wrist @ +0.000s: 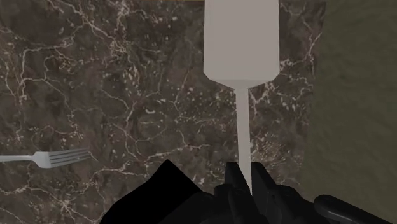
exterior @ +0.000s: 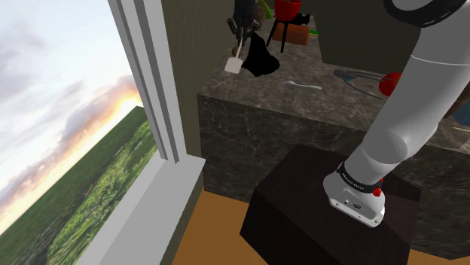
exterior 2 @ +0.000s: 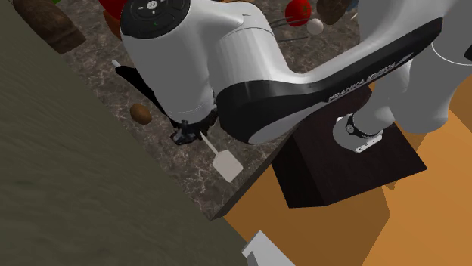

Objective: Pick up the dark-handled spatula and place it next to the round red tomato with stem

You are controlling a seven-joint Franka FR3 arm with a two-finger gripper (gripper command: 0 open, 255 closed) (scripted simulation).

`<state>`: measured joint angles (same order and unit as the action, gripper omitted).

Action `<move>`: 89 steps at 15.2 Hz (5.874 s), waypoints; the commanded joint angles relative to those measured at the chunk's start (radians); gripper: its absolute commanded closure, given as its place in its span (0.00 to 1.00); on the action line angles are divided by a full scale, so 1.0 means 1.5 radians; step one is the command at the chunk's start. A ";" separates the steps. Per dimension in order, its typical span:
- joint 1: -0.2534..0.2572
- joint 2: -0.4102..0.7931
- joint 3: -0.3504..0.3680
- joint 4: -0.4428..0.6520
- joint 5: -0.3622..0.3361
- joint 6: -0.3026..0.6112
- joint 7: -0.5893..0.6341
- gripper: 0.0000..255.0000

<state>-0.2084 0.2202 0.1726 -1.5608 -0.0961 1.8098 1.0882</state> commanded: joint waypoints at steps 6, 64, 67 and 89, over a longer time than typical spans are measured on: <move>-0.041 -0.142 -0.024 -0.179 0.027 0.043 -0.066 1.00; -0.318 -0.589 -0.562 -0.635 -0.217 0.125 -0.712 1.00; -0.318 -0.579 -0.574 -0.655 -0.224 0.154 -0.711 1.00; -0.302 -0.487 -0.654 -0.744 -0.250 0.337 -0.715 1.00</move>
<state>-0.6617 -0.5108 -0.8082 -2.6771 -0.4716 2.3154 0.0158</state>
